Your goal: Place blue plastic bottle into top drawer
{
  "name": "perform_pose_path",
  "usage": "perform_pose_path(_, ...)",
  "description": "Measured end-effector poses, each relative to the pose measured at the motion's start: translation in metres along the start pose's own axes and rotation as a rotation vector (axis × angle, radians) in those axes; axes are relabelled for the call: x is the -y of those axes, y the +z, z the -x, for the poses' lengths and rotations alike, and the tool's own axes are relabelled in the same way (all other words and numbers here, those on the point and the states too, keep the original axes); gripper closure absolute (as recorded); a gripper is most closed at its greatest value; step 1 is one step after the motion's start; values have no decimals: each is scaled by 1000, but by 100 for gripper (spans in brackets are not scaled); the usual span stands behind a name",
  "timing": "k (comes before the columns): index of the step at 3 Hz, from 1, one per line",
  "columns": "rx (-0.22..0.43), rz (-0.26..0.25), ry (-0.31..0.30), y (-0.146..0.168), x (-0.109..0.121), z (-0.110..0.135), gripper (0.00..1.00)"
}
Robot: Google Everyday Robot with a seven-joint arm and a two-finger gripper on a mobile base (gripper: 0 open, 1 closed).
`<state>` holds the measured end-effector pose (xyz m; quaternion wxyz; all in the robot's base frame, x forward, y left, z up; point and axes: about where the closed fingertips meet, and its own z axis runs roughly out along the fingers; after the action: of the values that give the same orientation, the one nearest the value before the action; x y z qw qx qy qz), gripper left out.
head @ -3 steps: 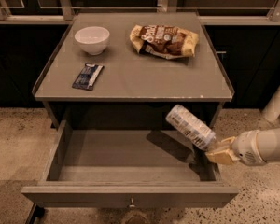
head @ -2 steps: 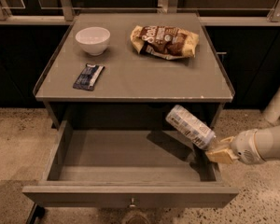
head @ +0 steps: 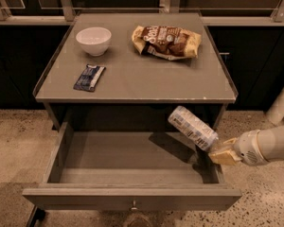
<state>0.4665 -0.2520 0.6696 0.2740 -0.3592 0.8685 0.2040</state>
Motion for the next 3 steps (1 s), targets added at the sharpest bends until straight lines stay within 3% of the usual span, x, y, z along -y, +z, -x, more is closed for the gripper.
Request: perform_pose_path(3,0,0,0,0,0,0,35)
